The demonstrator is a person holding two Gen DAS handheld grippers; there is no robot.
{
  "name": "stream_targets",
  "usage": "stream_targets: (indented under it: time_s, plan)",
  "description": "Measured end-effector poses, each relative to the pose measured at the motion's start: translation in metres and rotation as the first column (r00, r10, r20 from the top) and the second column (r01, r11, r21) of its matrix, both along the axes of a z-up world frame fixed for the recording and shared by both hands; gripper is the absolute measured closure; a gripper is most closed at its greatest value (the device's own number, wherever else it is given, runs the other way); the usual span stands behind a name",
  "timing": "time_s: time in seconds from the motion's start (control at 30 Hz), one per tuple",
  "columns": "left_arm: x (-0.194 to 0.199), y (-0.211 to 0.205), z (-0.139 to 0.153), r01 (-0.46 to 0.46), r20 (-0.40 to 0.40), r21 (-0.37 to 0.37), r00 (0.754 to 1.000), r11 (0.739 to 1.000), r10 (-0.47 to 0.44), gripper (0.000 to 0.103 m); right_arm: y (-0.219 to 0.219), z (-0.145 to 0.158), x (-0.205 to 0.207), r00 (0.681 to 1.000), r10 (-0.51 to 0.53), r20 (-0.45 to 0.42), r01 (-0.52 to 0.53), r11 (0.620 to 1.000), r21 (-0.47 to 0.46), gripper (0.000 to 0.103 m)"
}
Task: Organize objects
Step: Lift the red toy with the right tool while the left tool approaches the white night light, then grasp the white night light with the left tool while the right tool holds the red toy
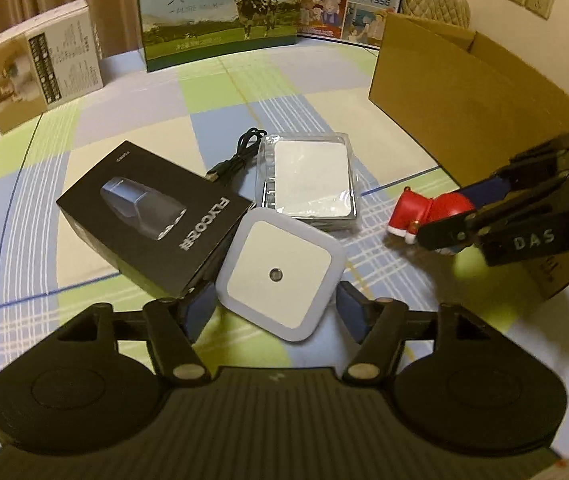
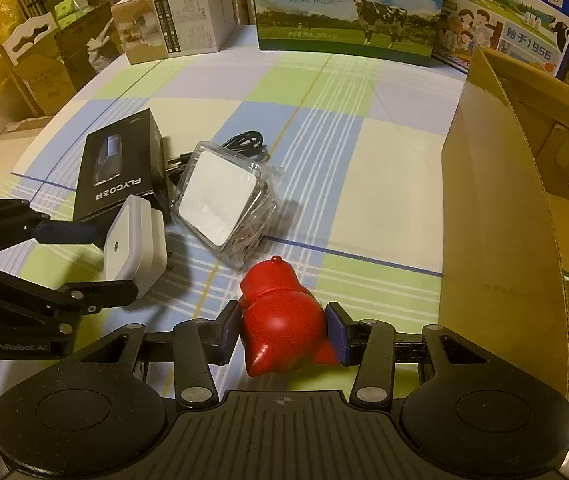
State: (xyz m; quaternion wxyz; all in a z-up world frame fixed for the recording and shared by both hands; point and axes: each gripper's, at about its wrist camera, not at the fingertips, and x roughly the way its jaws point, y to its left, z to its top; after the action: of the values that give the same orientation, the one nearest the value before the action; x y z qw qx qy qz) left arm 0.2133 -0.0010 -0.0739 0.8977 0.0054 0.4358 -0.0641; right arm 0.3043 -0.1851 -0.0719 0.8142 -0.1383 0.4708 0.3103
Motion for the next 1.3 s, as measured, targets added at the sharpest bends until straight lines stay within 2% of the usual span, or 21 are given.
stream_targets:
  time_s: [0.13,0.37,0.67,0.97,1.3]
  plan:
    - [0.006,-0.001,-0.002,0.021,0.015,0.018,1.0,1.0,-0.021,0.031,0.0,-0.001,0.0,1.0,0.002,-0.002,-0.002,1.0,0.002,0.06]
    - [0.019,0.001,-0.007,0.058,0.018,-0.007,0.998,0.998,-0.058,0.03,-0.001,-0.002,0.002,1.0,-0.003,-0.003,0.003,1.0,0.005,0.06]
    - [0.017,0.001,-0.004,0.062,-0.018,-0.012,0.998,0.998,-0.063,0.039,0.003,-0.003,0.0,0.999,0.027,-0.032,-0.027,1.0,0.005,0.06]
    - [0.017,-0.001,-0.004,0.048,-0.017,-0.009,0.999,0.999,-0.048,0.039,0.009,-0.014,-0.004,0.996,0.088,-0.03,-0.089,0.996,-0.032,0.06]
    - [0.016,0.001,-0.004,0.041,-0.01,-0.018,0.999,0.999,-0.041,0.04,0.012,-0.02,-0.005,0.996,0.082,-0.047,-0.085,0.994,-0.07,0.06]
